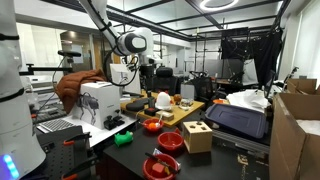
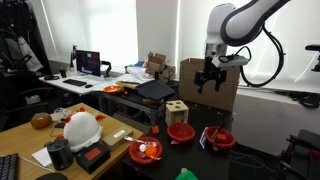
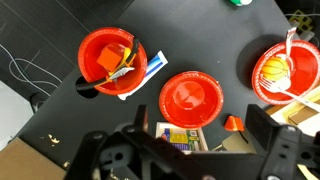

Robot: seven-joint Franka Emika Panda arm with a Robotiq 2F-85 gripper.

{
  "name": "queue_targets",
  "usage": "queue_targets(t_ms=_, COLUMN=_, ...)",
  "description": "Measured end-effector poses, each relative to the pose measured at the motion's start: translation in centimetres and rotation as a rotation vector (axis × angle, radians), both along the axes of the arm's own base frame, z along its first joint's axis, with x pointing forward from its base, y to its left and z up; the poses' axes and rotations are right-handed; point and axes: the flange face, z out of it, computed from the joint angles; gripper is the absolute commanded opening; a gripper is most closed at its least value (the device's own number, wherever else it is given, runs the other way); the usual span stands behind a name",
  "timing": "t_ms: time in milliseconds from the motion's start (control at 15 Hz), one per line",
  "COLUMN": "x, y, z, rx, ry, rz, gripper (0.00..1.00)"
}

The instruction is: Remove the green toy from the red bowl

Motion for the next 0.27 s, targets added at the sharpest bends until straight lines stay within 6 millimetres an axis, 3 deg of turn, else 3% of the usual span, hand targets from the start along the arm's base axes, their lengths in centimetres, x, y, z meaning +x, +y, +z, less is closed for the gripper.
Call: queue_targets(t_ms=267, x=-0.1, y=0.02, z=-0.09, rx=0.0, ry=0.002, rz=0.0, gripper=1.0)
